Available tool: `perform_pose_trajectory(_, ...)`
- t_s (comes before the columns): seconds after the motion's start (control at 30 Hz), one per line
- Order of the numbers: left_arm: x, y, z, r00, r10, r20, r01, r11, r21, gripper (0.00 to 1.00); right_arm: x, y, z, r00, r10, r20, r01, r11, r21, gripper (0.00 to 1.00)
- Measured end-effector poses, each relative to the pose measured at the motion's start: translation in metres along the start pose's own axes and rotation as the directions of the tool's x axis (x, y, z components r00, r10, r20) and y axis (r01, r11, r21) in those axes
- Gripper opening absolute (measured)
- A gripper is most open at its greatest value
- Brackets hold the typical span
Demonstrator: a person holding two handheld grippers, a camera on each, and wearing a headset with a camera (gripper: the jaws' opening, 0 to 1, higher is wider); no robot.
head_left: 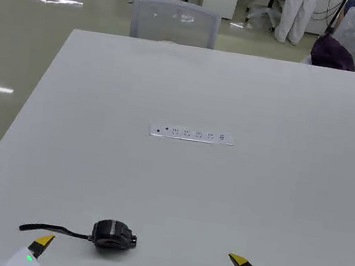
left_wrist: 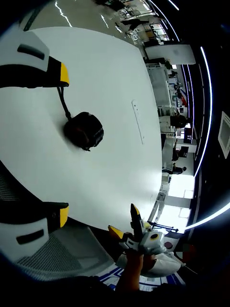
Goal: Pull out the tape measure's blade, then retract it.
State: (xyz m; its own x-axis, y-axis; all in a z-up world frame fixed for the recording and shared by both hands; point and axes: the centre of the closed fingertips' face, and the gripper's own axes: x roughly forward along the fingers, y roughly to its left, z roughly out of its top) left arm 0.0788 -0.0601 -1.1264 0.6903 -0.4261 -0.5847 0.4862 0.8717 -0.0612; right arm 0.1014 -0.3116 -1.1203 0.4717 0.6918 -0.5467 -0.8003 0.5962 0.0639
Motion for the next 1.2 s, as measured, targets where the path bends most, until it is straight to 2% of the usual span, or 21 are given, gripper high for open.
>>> perform_pose_trajectory(0.33,-0.0039,0.0011,-0.0040,0.9997,-0.022,-0.010,0.022,1.000,0.001,0.99,-0.0031,-0.0004,0.0053,0.9996,0.017,0.021,-0.017,0.999,0.040,1.00)
perform_pose_trajectory(0.57,-0.0025,0.0016,-0.0036,0.9995,-0.030,-0.007,0.030,1.000,-0.009,0.99,-0.0042,0.0009,0.0034,0.9992,0.038,0.010,-0.038,0.998,0.055,1.00)
perform_pose_trajectory(0.9,-0.0034,0.0037,-0.0032,0.9995,-0.026,-0.016,0.026,1.000,0.005,0.99,-0.0060,-0.0021,0.0031,0.9995,0.031,0.003,-0.031,0.999,0.039,1.00)
perform_pose_trajectory(1.2,-0.0022,-0.0003,-0.0018,0.9992,-0.036,-0.018,0.036,0.999,0.014,0.99,-0.0080,-0.0016,0.0005,0.9994,0.034,-0.006,-0.034,0.999,0.039,1.00)
